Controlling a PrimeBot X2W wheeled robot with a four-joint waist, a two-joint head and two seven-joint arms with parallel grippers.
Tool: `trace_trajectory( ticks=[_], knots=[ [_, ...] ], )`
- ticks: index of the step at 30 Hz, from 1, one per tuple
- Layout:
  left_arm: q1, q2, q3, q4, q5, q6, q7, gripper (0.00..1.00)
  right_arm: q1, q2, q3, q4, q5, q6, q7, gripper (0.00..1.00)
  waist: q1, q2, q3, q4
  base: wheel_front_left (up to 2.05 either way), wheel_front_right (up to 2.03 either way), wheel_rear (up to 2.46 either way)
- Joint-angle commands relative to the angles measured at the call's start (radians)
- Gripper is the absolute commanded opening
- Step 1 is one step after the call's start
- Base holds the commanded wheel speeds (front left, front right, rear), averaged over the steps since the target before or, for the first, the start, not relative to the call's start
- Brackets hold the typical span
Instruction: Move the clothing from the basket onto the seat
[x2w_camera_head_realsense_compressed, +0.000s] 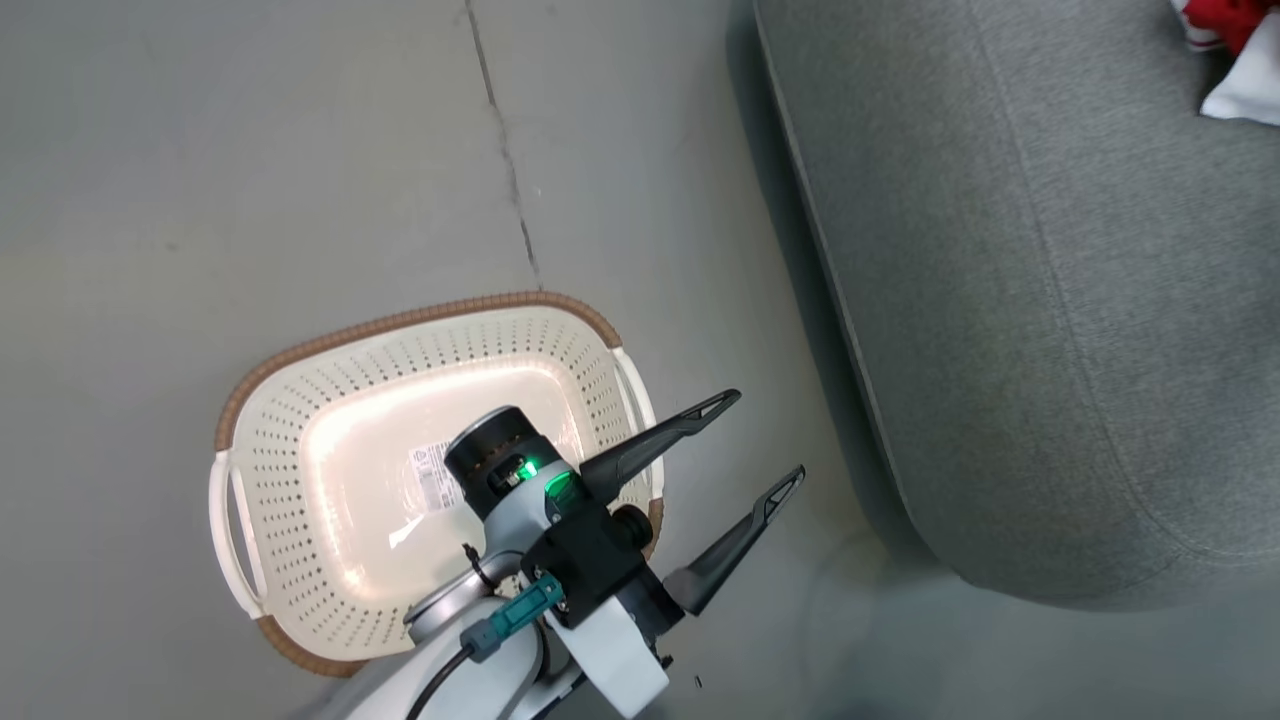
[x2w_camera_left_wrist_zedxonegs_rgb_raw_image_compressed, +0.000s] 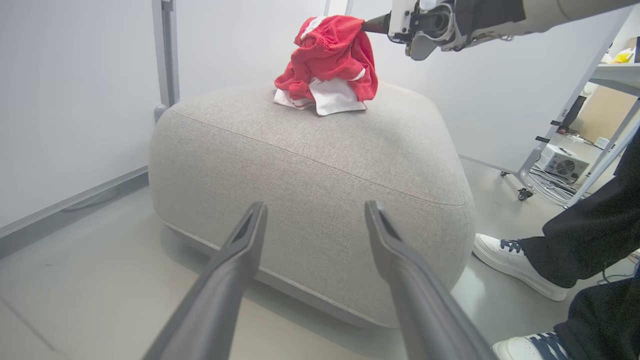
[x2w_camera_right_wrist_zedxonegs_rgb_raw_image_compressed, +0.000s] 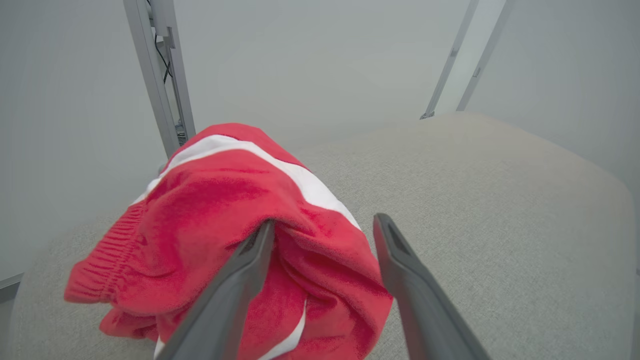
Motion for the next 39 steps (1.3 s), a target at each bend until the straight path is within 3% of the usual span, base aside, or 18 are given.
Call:
trace_trajectory(
  ticks=[1,8,12,30,39],
  knots=[
    [0.022,-0.001,0.0,0.004,-0.006,-0.001,0.0,1.0,0.023,-0.003,0.011,-0.004,-0.002,0.0,-0.005,1.0,0.0,0.0,-0.052,-0.008,0.0,0.0,0.0],
    [0.05,-0.029,-0.003,-0.006,-0.004,-0.001,0.0,1.0,0.066,-0.028,0.082,-0.009,0.021,0.0,-0.005,1.0,0.0,0.0,-0.171,-0.01,0.0,0.0,0.0],
    [0.086,-0.064,0.023,-0.015,-0.014,-0.001,0.0,1.0,0.101,-0.036,0.129,-0.074,0.057,0.0,-0.005,1.0,0.0,0.0,-0.253,0.001,0.0,0.0,0.0],
    [0.251,-0.133,0.159,-0.041,-0.022,-0.001,0.0,1.0,0.488,-0.022,0.372,-0.693,0.316,0.0,-0.005,1.0,0.0,0.0,-0.497,0.121,0.0,0.0,0.0],
    [0.315,-0.139,0.265,-0.049,-0.013,-0.001,0.0,1.0,0.74,0.068,0.392,-0.931,0.373,0.0,-0.005,1.0,0.0,0.0,-0.569,0.21,0.0,0.0,0.0]
  ],
)
